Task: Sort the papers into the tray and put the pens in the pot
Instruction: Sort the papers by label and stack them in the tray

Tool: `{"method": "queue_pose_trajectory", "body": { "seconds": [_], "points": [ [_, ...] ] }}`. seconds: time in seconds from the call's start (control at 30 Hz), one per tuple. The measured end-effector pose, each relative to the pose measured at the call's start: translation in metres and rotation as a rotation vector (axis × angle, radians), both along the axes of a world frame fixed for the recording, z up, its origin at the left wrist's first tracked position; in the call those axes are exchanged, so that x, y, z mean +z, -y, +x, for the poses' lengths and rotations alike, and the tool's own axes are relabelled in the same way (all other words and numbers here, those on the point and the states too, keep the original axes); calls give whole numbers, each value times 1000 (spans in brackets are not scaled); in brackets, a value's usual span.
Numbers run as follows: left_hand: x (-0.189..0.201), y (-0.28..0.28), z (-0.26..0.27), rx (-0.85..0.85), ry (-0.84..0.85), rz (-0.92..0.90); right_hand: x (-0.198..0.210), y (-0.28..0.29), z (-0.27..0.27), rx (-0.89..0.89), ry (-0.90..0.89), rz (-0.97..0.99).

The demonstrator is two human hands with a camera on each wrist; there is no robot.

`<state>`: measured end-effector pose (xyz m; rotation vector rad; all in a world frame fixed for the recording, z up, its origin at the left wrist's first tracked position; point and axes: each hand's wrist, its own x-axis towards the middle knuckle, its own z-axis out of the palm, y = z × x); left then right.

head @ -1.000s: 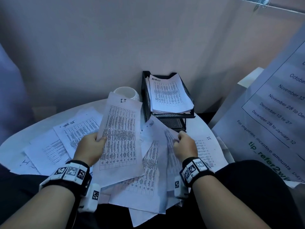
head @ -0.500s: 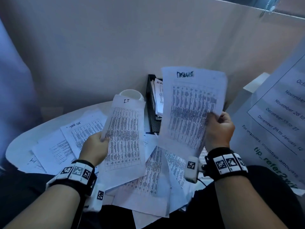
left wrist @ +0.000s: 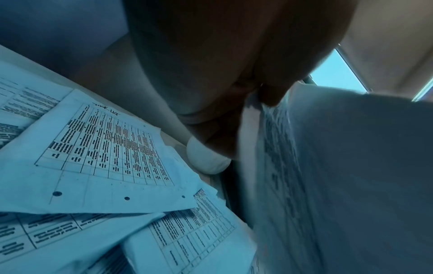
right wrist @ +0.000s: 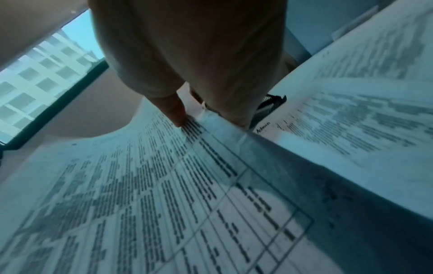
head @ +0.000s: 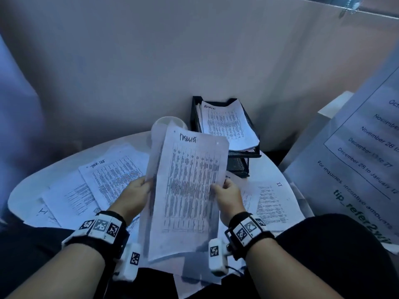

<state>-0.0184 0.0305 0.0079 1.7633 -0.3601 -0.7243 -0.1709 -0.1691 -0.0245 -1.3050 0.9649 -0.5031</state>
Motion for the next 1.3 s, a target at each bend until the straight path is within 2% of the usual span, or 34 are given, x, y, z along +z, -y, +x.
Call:
{"method": "queue_pose_trajectory", "body": {
  "seconds": [0.07, 0.13, 0.23, 0.3, 0.37, 0.53, 0.63, 0.73, 0.83, 1.07, 1.17, 1.3],
  "points": [
    [-1, -1, -1, -8, -68, -10, -11, -6, 3, 1, -6, 49],
    [4, -1, -7, -97, -95, -24, -16, -8, 6, -19, -13, 47],
    [5, 1, -11, -209, 131, 128, -18, -6, 8, -52, -9, 49],
    [-3, 2, -7, -185, 258, 240, -20, 0, 6, -71, -7, 67],
    [-7, 1, -4, -142, 266, 251, -25, 7, 2, -115, -34, 83],
    [-10, -3, 4, -58, 292, 300, -49, 29, -28, -266, -357, 94],
    [-11, -4, 10, -13, 286, 311, -73, 33, -35, -236, -439, 221],
    [-12, -3, 10, -10, 290, 306, -88, 34, -32, -132, -469, 225],
    [-11, -3, 9, -13, 285, 307, -75, 21, -30, -20, -534, 99],
    [-10, -5, 12, 18, 280, 324, -74, 20, -32, 57, -648, -314],
    [-9, -5, 13, 27, 275, 331, -67, 20, -32, 122, -689, -355],
    [-7, -8, 15, 58, 289, 351, -36, 23, -31, 69, -652, -435]
  ]
}}
